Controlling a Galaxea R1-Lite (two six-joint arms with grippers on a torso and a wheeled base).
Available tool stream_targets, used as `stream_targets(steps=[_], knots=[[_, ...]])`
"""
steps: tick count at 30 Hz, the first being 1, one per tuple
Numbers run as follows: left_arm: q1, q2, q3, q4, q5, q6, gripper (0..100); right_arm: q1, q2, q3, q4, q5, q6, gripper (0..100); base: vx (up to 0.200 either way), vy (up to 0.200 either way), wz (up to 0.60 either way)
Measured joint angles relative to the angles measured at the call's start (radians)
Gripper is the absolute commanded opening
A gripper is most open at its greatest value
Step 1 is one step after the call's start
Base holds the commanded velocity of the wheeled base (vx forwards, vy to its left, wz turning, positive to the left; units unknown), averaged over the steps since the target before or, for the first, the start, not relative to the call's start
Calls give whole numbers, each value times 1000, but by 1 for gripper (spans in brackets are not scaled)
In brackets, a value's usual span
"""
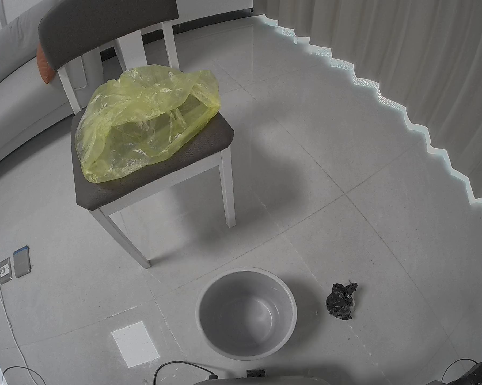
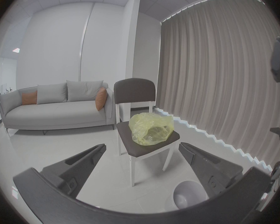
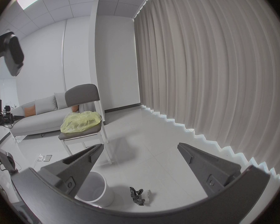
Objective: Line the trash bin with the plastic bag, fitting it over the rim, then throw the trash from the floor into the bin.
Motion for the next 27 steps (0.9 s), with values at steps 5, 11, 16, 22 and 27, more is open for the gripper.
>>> stream_targets(steps=[5, 11, 16, 22, 27], knots=[[-1, 204, -88, -37, 30, 17, 100, 1, 188, -106, -52, 5, -13, 100, 0, 0, 0], [-16, 507, -197, -105, 94, 41, 100, 1, 399, -193, -110, 11, -17, 100, 0, 0, 0], [-41, 761, -301, -158, 154, 71, 100, 2, 513, -201, -171, 18, -5, 100, 0, 0, 0], [-81, 1059, -465, -198, 222, 113, 100, 2, 597, -184, -239, 24, 11, 100, 0, 0, 0], [-108, 1266, -635, -218, 259, 143, 100, 1, 638, -172, -273, 27, 18, 100, 0, 0, 0]])
